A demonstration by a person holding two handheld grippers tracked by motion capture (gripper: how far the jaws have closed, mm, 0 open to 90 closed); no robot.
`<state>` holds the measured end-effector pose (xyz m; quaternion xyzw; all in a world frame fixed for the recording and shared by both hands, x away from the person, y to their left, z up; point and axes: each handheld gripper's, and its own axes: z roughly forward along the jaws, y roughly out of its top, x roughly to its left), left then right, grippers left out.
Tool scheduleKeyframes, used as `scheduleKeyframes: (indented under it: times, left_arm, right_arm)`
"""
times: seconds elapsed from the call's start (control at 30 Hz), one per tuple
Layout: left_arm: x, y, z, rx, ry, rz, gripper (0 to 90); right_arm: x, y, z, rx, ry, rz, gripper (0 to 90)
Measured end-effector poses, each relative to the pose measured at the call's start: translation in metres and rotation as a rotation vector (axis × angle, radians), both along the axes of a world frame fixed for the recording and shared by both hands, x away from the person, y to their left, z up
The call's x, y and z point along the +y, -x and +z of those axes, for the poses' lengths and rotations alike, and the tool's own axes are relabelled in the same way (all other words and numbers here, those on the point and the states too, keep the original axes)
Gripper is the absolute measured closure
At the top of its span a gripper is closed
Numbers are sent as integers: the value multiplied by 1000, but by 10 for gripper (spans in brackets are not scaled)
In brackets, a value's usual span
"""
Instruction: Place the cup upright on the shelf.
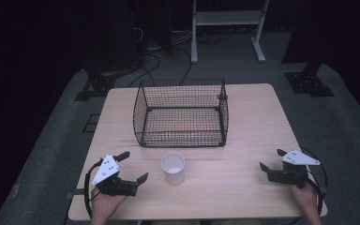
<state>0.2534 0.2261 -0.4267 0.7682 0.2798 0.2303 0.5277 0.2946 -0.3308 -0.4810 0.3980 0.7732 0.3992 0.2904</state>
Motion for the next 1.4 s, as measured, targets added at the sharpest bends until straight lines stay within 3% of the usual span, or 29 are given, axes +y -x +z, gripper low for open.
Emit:
scheduleKeyframes:
  times: [0.73,1.4]
  left_arm:
    - [-33,-2,0,60,-87,-115,16]
    - [-62,-24,-9,165,-203,-198,16]
  right_arm:
    - [1,0,0,0,7,2,131]
    - [2,0,0,-1,17,3,131]
